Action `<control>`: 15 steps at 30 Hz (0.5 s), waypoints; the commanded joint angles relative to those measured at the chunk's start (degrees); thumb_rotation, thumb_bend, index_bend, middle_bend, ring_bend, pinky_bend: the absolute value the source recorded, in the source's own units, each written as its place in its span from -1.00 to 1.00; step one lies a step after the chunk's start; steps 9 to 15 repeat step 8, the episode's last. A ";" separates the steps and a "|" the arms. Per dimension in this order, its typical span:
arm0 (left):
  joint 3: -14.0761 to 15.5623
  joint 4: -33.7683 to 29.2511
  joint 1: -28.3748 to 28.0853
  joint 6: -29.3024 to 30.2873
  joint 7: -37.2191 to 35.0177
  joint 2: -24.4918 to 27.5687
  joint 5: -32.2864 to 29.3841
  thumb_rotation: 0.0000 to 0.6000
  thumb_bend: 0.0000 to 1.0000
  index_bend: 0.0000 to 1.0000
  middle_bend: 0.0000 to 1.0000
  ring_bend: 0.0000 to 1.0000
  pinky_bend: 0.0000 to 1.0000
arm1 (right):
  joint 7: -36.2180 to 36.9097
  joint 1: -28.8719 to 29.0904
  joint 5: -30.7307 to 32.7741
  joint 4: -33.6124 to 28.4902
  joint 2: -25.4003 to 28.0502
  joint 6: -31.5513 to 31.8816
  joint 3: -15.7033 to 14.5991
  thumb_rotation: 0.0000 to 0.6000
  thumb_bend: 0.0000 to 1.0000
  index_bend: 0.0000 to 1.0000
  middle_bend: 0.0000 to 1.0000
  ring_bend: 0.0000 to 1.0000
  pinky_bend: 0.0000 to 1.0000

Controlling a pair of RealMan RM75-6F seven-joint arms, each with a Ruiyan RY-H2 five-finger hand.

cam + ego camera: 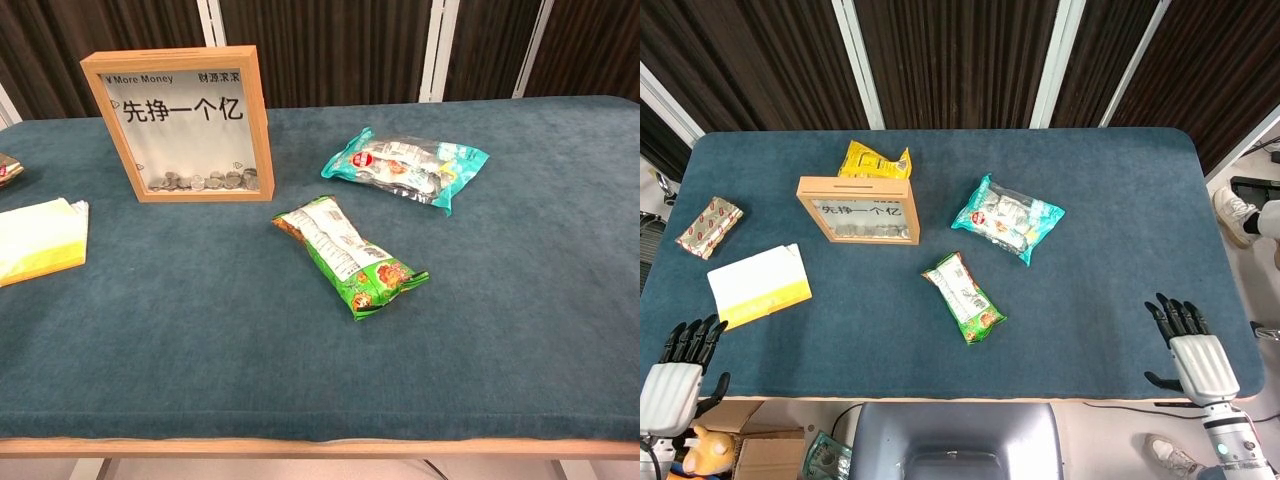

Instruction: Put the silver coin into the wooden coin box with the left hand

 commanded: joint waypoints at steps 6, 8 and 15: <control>-1.50 1.19 1.09 -0.27 -0.31 -0.42 0.96 1.00 -0.17 -1.00 -1.00 -1.00 -1.00 | 0.85 -0.26 -0.29 -0.21 0.39 0.71 0.19 1.00 -0.58 -1.00 -1.00 -1.00 -1.00; -1.71 1.29 1.20 -0.56 -0.27 -0.41 1.12 1.00 -0.17 -1.00 -1.00 -1.00 -1.00 | 0.97 -0.35 -0.61 -0.33 0.50 0.91 0.10 1.00 -0.58 -1.00 -1.00 -1.00 -1.00; -1.71 1.29 1.20 -0.56 -0.27 -0.41 1.12 1.00 -0.17 -1.00 -1.00 -1.00 -1.00 | 0.97 -0.35 -0.61 -0.33 0.50 0.91 0.10 1.00 -0.58 -1.00 -1.00 -1.00 -1.00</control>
